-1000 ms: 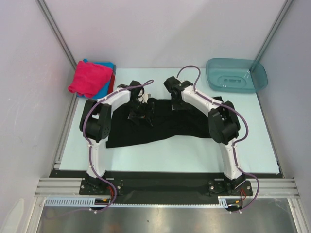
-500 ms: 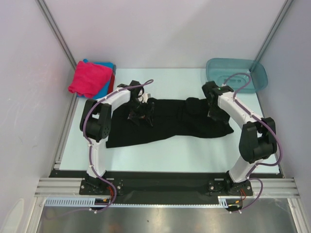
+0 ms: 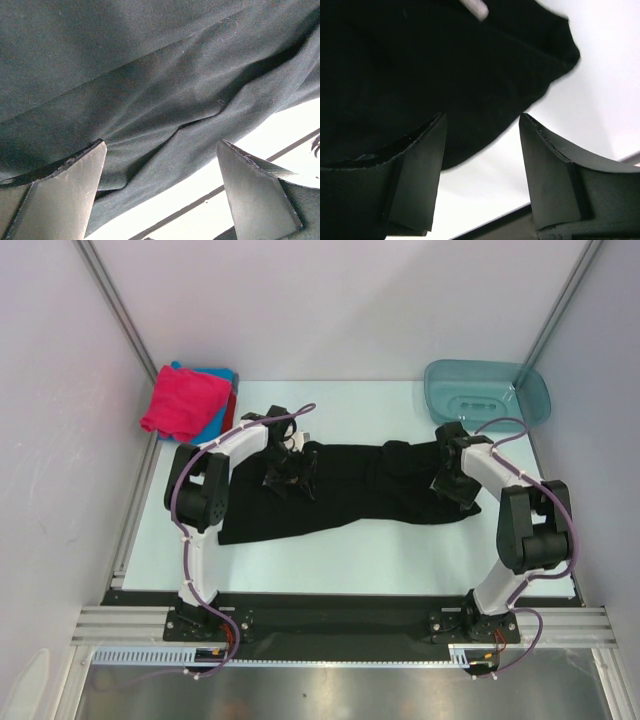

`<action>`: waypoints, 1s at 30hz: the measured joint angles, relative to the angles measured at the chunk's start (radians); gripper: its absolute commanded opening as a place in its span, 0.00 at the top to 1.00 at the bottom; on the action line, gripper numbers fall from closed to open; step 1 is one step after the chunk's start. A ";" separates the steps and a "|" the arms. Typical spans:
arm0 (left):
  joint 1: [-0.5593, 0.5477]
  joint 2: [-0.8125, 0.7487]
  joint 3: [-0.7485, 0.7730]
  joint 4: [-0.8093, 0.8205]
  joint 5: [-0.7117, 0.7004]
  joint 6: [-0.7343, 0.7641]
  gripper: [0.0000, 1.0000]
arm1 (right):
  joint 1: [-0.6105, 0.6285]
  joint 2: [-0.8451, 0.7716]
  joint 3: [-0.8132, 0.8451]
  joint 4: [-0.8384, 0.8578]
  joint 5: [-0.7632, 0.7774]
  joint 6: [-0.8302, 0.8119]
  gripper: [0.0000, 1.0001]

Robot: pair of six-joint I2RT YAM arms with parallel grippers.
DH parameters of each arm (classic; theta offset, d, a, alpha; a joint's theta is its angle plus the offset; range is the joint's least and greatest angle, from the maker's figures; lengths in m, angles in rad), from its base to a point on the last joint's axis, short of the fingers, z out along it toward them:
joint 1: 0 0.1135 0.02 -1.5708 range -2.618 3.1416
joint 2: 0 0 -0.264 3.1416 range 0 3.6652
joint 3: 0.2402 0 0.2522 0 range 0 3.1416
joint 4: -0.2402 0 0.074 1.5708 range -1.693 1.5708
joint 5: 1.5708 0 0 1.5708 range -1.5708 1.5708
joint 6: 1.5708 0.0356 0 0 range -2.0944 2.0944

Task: Fold and stack the t-shirts
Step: Fold the tshirt

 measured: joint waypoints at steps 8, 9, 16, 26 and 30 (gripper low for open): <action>0.000 0.000 -0.001 0.001 0.000 0.000 0.00 | -0.026 0.134 0.024 0.096 -0.046 -0.011 0.38; 0.000 0.000 -0.001 0.001 0.000 0.000 0.00 | -0.026 0.140 0.032 0.095 -0.048 -0.015 0.39; 0.000 0.000 -0.001 0.000 -0.001 0.000 0.00 | -0.011 0.154 0.036 0.135 -0.061 -0.005 0.89; 0.000 0.000 -0.001 0.000 0.000 0.000 0.00 | -0.007 0.080 -0.051 0.105 0.004 0.068 1.00; 0.000 0.000 -0.001 0.000 0.000 0.000 0.00 | -0.007 0.034 -0.082 -0.019 0.065 0.121 1.00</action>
